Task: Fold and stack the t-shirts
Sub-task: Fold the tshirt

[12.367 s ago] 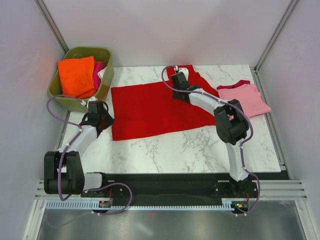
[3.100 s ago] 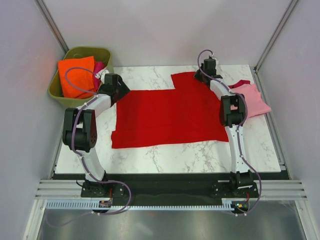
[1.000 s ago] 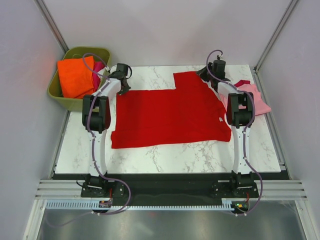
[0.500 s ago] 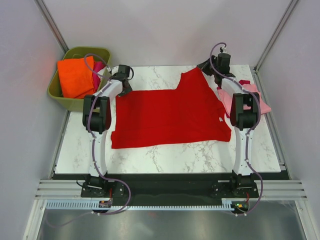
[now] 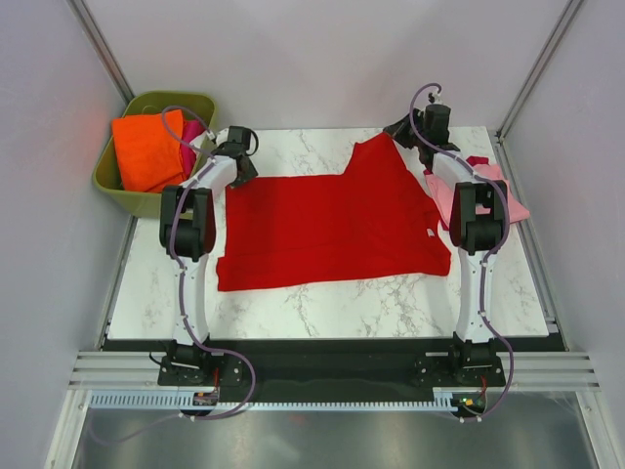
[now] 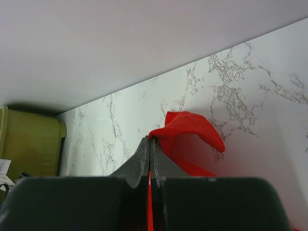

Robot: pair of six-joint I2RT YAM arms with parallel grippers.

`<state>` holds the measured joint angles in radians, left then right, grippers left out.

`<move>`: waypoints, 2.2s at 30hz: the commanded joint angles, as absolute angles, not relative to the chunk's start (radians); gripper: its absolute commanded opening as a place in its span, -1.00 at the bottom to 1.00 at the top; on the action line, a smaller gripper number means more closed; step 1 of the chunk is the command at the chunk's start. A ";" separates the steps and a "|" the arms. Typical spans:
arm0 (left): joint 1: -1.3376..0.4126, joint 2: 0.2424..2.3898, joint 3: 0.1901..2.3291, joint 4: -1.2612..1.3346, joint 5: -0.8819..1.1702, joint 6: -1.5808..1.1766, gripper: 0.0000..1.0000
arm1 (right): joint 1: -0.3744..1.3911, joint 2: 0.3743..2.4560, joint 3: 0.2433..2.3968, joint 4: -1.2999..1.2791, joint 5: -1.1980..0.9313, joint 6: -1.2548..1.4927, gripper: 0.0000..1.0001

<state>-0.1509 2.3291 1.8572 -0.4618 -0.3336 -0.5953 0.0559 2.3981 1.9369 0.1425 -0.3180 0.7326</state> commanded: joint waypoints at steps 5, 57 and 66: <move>-0.133 2.341 1.848 -0.479 -0.232 -0.617 -0.27 | 0.049 2.352 1.904 0.209 -0.360 0.741 -1.00; -0.288 1.776 1.189 -0.006 -0.638 -0.471 -0.95 | 0.005 1.815 1.437 0.003 -0.443 0.525 -1.00; -0.324 1.620 1.002 0.106 -0.703 -0.492 -0.96 | 0.003 1.689 1.368 -0.094 -0.413 0.483 -1.00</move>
<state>-0.3172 1.7077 1.0531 -0.0002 -0.6273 -0.5041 0.0071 1.7714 1.3846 -0.0799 -0.4351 0.5247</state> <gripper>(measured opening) 0.030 0.009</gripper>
